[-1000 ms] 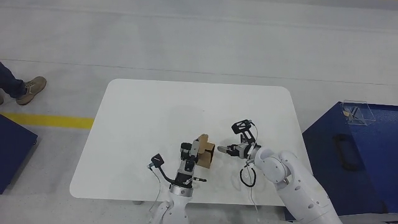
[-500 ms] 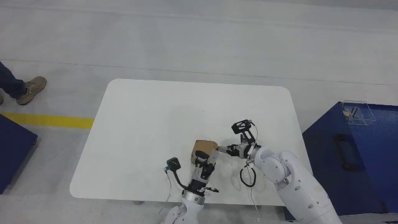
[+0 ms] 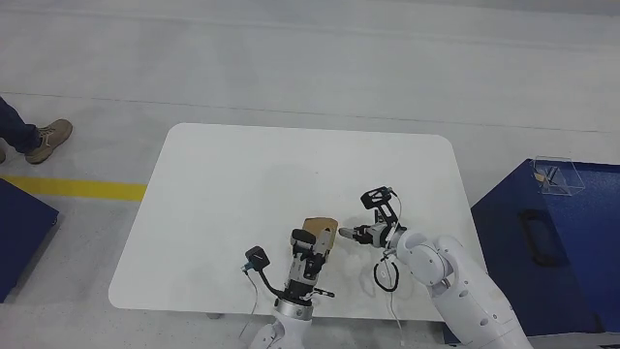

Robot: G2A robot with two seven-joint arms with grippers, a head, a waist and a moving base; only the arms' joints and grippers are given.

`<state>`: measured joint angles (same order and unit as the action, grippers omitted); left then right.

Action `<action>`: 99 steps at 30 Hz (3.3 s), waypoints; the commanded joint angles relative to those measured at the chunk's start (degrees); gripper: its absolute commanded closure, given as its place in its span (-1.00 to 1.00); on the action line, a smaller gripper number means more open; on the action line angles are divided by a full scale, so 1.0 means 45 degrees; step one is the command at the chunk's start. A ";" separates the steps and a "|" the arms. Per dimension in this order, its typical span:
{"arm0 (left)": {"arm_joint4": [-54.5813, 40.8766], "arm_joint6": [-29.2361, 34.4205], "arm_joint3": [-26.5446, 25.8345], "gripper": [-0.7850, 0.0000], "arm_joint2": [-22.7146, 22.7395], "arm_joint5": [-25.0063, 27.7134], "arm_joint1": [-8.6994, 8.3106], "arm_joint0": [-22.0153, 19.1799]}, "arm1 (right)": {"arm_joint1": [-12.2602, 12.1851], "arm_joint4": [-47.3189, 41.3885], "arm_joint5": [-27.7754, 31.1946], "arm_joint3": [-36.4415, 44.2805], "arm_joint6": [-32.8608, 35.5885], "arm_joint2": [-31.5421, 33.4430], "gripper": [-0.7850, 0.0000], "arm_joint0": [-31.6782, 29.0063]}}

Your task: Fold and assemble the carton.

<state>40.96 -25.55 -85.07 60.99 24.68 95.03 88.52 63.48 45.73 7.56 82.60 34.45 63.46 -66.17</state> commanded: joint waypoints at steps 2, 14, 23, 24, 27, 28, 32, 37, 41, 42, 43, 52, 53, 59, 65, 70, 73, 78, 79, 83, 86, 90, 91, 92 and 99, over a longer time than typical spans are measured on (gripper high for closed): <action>0.0231 0.0326 -0.0851 -1.00 0.0185 0.0016 -0.0115 0.0374 | -0.0032 0.0405 -0.0479 0.0069 -0.0627 0.0220 -1.00 -0.0332; 0.0294 0.0460 -0.1604 -1.00 0.0273 -0.0181 -0.0224 0.0449 | -0.0058 0.0565 -0.1729 0.1639 -0.2814 0.1059 -1.00 -0.1761; 0.0294 0.0460 -0.1604 -1.00 0.0273 -0.0181 -0.0224 0.0449 | -0.0058 0.0565 -0.1729 0.1639 -0.2814 0.1059 -1.00 -0.1761; 0.0294 0.0460 -0.1604 -1.00 0.0273 -0.0181 -0.0224 0.0449 | -0.0058 0.0565 -0.1729 0.1639 -0.2814 0.1059 -1.00 -0.1761; 0.0294 0.0460 -0.1604 -1.00 0.0273 -0.0181 -0.0224 0.0449 | -0.0058 0.0565 -0.1729 0.1639 -0.2814 0.1059 -1.00 -0.1761; 0.0294 0.0460 -0.1604 -1.00 0.0273 -0.0181 -0.0224 0.0449 | -0.0058 0.0565 -0.1729 0.1639 -0.2814 0.1059 -1.00 -0.1761; 0.1013 0.0551 -0.1823 -1.00 0.0392 -0.0325 -0.0274 0.0347 | -0.0024 0.0616 -0.1830 0.1589 -0.3125 0.0985 -1.00 -0.1920; 0.1646 0.3605 -0.2565 -1.00 0.1481 -0.1785 -0.0549 0.0095 | 0.0110 0.0905 -0.2641 0.1598 -0.3245 0.0594 -1.00 -0.2074; 0.1526 0.7932 -0.2814 -1.00 0.2587 -0.4798 -0.0737 -0.0798 | 0.0173 0.1434 -0.3002 0.1735 -0.3149 0.0321 -1.00 -0.2183; 0.1789 0.8780 -0.2752 -1.00 0.2628 -0.5175 -0.0776 -0.1060 | 0.0191 0.1573 -0.3089 0.1736 -0.3093 0.0246 -1.00 -0.2175; 0.1759 0.9491 -0.2642 -1.00 0.2672 -0.5213 -0.0811 -0.1299 | 0.0214 0.1683 -0.3190 0.1714 -0.3025 0.0166 -1.00 -0.2146; 0.0652 1.2376 -0.0964 -1.00 0.2865 -0.5842 -0.0938 -0.2647 | 0.0601 0.3005 -0.4019 0.1020 -0.2216 -0.1183 -1.00 -0.1046; 0.0494 1.2389 -0.0836 -1.00 0.2912 -0.5769 -0.0953 -0.2678 | 0.0646 0.3076 -0.4042 0.0977 -0.2201 -0.1299 -1.00 -0.0936; -0.1206 1.2463 -0.0179 -1.00 0.3101 -0.5158 -0.1000 -0.2696 | 0.0965 0.3285 -0.3940 0.0276 -0.2011 -0.2003 -1.00 -0.0011; -0.3266 1.3035 -0.0111 -1.00 0.3290 -0.4648 -0.1064 -0.2433 | 0.1304 0.3094 -0.3563 -0.0465 -0.2081 -0.2559 -1.00 0.0866; -0.3829 1.3406 -0.0251 -1.00 0.3431 -0.4375 -0.1143 -0.2353 | 0.1468 0.2728 -0.3530 -0.0834 -0.1983 -0.2643 -1.00 0.1196; -0.3829 1.3406 -0.0251 -1.00 0.3431 -0.4375 -0.1143 -0.2353 | 0.1468 0.2728 -0.3530 -0.0834 -0.1983 -0.2643 -1.00 0.1196; -0.3657 1.3037 -0.0058 -1.00 0.3417 -0.4595 -0.1189 -0.2305 | 0.1456 0.2675 -0.3647 -0.0914 -0.2102 -0.2465 -1.00 0.1127; -0.3678 1.2932 -0.0042 -1.00 0.3427 -0.4701 -0.1204 -0.2263 | 0.1444 0.2650 -0.3743 -0.0907 -0.2191 -0.2302 -1.00 0.1092; -0.4035 1.3106 -0.0040 -1.00 0.3724 -0.4988 -0.1317 -0.2036 | 0.1354 0.2685 -0.3801 -0.0492 -0.2299 -0.1714 -1.00 0.0793; -0.4264 1.3411 -0.0129 -1.00 0.3995 -0.4896 -0.1431 -0.1805 | 0.1270 0.2679 -0.3694 0.0139 -0.2386 -0.1278 -1.00 0.0413; -0.4912 1.3617 -0.0075 -0.87 0.3985 -0.4557 -0.1499 -0.1596 | 0.1145 0.2565 -0.3146 0.1125 -0.2801 -0.0685 -1.00 -0.0263; -0.5123 1.3646 0.0010 -0.76 0.3940 -0.4511 -0.1503 -0.1620 | 0.1116 0.2562 -0.3035 0.1314 -0.2900 -0.0542 -1.00 -0.0428; -0.5201 1.3618 0.0096 -0.73 0.3879 -0.4470 -0.1509 -0.1677 | 0.1094 0.2541 -0.2957 0.1477 -0.2996 -0.0413 -1.00 -0.0569; -0.5731 1.3170 0.0947 -0.55 0.3513 -0.4270 -0.1529 -0.2260 | 0.1141 0.2504 -0.2487 0.1291 -0.2677 -0.0367 -1.00 -0.0482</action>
<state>15.28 33.94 -81.31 76.89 5.45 88.20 78.61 68.55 56.68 -3.88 88.64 22.30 62.11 -68.61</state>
